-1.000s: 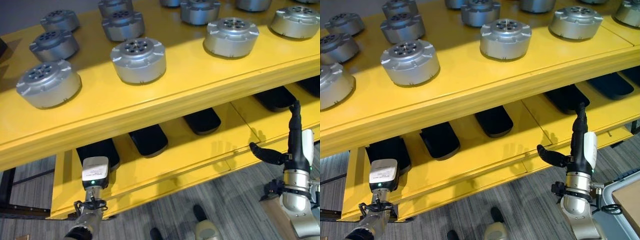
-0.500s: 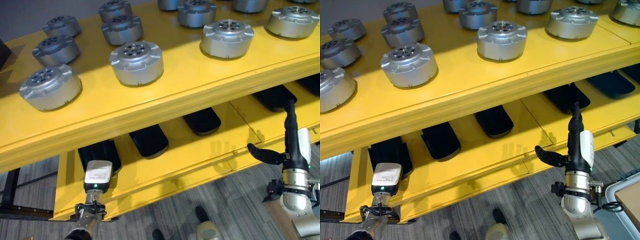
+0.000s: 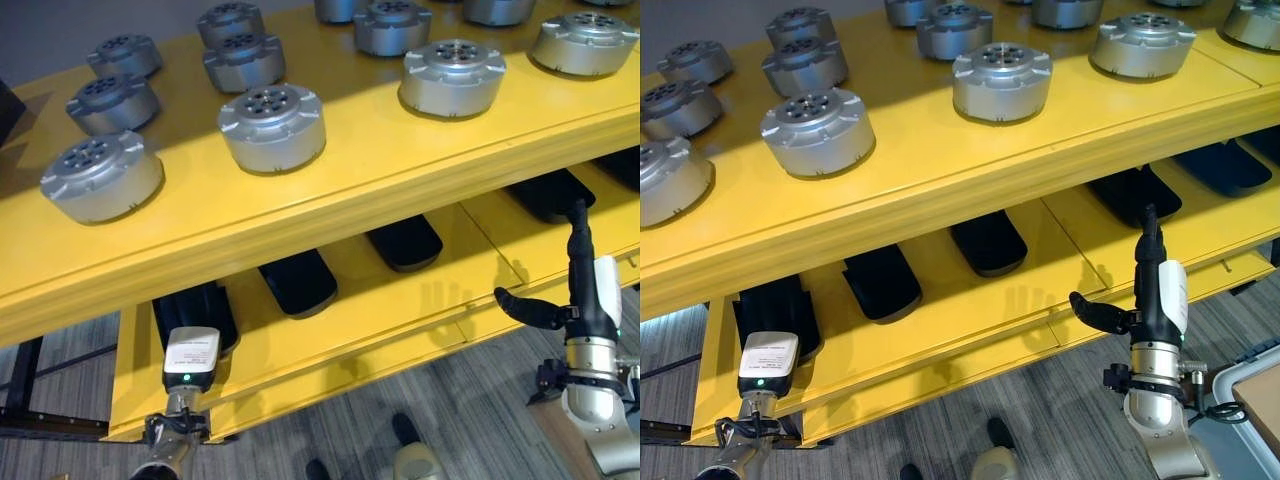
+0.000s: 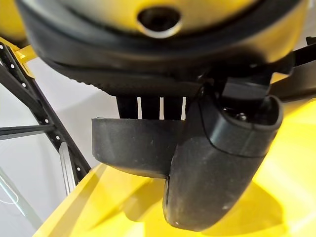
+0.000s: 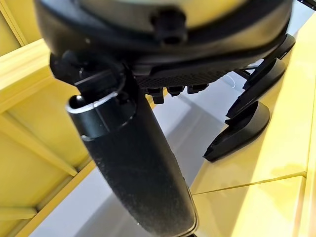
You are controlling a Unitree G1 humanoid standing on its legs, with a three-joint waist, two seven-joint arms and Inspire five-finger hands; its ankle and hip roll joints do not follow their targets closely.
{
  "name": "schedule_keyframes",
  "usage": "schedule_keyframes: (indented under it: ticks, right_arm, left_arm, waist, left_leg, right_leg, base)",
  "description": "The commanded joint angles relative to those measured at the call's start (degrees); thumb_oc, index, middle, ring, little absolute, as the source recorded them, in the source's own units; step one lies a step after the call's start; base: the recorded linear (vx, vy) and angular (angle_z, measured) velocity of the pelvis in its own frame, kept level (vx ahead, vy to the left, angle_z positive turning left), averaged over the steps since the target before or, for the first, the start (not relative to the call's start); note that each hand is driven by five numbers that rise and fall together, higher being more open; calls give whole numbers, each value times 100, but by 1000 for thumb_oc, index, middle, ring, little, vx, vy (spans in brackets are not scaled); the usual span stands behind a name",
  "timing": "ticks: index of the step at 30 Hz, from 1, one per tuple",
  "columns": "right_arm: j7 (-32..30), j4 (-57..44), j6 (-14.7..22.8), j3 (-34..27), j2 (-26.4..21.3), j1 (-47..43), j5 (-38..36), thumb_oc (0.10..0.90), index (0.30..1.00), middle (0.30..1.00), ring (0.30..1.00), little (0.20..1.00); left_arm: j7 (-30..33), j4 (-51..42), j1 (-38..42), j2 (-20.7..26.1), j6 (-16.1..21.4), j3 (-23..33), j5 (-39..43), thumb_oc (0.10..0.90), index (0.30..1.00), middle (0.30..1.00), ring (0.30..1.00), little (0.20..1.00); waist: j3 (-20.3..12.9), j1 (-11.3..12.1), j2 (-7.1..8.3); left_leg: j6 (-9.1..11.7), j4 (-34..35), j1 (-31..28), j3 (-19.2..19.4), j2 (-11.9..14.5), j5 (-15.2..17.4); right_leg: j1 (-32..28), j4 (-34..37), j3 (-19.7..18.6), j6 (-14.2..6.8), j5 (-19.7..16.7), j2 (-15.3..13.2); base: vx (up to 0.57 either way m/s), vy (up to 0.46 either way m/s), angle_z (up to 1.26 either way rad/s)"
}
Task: Move parts from the plastic box to the shelf.
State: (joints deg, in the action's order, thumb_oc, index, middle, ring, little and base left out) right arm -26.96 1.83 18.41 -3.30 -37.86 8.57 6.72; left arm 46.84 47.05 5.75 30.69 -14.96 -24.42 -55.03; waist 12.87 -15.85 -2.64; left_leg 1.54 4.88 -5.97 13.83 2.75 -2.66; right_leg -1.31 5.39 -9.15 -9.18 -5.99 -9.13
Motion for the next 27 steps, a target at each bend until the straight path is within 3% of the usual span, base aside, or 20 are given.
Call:
schedule_keyframes:
  ticks: [1, 2, 27]
  right_arm:
    - [-97, -353, 460, -385, -388, -640, -10, 900, 1000, 1000, 1000, 1000]
    - [-100, -346, 462, -371, -380, -639, 1, 900, 1000, 1000, 1000, 1000]
    - [-80, -412, 374, -288, -379, -538, 2, 900, 1000, 1000, 1000, 1000]
  left_arm:
    - [311, 118, 454, 811, -376, 615, 152, 445, 363, 363, 363, 363]
    - [324, 131, 452, 810, -371, 627, 136, 900, 1000, 1000, 1000, 1000]
    - [150, -27, 599, 849, -352, 688, 418, 900, 1000, 1000, 1000, 1000]
  waist:
    - [-209, 89, 191]
    - [-214, 91, 194]
    - [-221, 98, 269]
  left_leg:
    - [-167, -493, -219, -33, 13, 1071]
    - [-167, -491, -224, -31, 14, 1071]
    - [-172, -521, -219, -8, 55, 1071]
  right_leg:
    - [183, -90, 306, -262, 99, -211]
    - [175, -89, 305, -261, 102, -207]
    - [107, -89, 295, -250, 140, -178]
  base:
    - [0, 0, 0]
    - [0, 0, 0]
    - [0, 0, 0]
